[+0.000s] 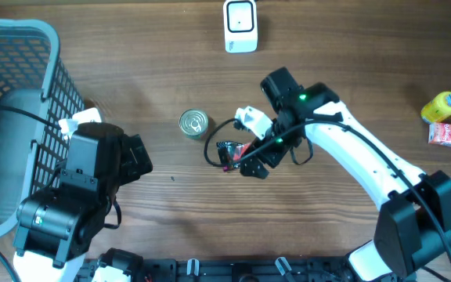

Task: Scan the item barcode
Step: 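Move the right gripper to the black-orange wrench packet and grasp it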

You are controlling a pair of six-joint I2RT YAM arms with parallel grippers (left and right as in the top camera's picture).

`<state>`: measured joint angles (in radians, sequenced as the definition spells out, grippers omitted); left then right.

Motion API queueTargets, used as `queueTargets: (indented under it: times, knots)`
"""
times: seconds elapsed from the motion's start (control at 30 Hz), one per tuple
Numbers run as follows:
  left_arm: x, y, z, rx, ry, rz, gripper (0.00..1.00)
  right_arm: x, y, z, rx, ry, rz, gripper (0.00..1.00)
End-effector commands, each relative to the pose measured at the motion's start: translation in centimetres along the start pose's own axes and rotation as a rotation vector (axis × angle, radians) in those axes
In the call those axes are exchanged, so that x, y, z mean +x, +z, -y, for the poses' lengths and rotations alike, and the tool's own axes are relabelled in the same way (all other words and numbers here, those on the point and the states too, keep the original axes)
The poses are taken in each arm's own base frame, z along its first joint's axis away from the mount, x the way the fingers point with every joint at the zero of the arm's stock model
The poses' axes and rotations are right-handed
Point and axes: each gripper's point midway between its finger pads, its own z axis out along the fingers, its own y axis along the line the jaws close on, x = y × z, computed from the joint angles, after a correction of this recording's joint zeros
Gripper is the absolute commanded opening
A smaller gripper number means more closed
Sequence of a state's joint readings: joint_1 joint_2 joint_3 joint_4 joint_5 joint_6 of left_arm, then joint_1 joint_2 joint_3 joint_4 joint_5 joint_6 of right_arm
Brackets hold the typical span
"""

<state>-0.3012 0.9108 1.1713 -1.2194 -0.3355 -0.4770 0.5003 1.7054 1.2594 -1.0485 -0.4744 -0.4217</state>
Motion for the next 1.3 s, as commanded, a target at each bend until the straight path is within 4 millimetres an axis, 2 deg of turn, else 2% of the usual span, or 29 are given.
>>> queueTargets:
  times: [0.0,0.13,0.3,0.37,0.57,0.6,0.7,0.73,0.83,0.87,0.97,1.0,1.03,1.07,1.17,1.27]
  knots:
    - [-0.4,-0.2,-0.1,-0.007,-0.006,0.019,1.00,0.4,2.5,-0.8,-0.065,-0.085,-0.025,0.98]
    - [-0.6,-0.2,0.0,-0.003,-0.009,0.026,1.00,0.2,5.1,1.1,-0.024,-0.098,-0.063,0.99]
    - [-0.5,-0.2,0.0,-0.003,-0.008,0.025,1.00,1.9,7.6,4.2,0.069,-0.067,-0.181,0.94]
    - [-0.5,-0.2,0.0,-0.003,-0.008,0.025,1.00,1.7,7.4,4.1,0.068,-0.066,-0.181,0.93]
    - [-0.5,-0.2,-0.1,-0.004,-0.008,0.025,1.00,0.4,4.4,3.3,0.075,-0.023,-0.216,0.93]
    - [-0.5,-0.2,-0.1,-0.004,-0.008,0.025,1.00,0.4,3.9,3.8,0.119,0.038,-0.225,0.99]
    - [-0.5,-0.2,-0.1,-0.004,-0.008,0.025,1.00,0.7,2.5,6.5,0.329,0.334,-0.231,0.99]
    - [-0.5,-0.2,0.0,-0.003,-0.008,0.025,1.00,1.2,2.3,6.5,0.335,0.331,-0.253,1.00]
    - [-0.5,-0.2,-0.1,-0.003,-0.008,0.025,1.00,0.5,2.7,6.1,0.283,0.161,-0.248,0.98]
    - [-0.5,-0.2,-0.1,-0.003,-0.008,0.025,1.00,-0.6,3.0,5.8,0.246,0.070,-0.211,0.95]
    - [-0.5,-0.2,-0.1,-0.005,-0.007,0.022,1.00,-3.5,3.2,6.9,0.277,-0.084,-0.108,0.93]
    - [-0.4,-0.2,-0.1,-0.007,-0.006,0.018,1.00,-4.3,3.2,7.2,0.288,-0.128,-0.083,0.90]
    - [-0.2,-0.2,-0.2,-0.010,-0.004,0.013,1.00,-5.3,3.2,7.6,0.302,-0.220,-0.058,0.81]
    - [-0.2,-0.2,-0.3,-0.012,-0.002,0.011,1.00,-5.6,3.1,7.7,0.308,-0.319,-0.059,0.77]
    - [-0.2,-0.2,-0.2,-0.011,-0.003,0.012,1.00,-7.0,2.8,8.5,0.355,-0.580,-0.060,0.77]
    - [-0.3,-0.2,-0.2,-0.009,-0.005,0.016,1.00,-9.5,2.3,9.2,0.415,-0.711,0.011,0.79]
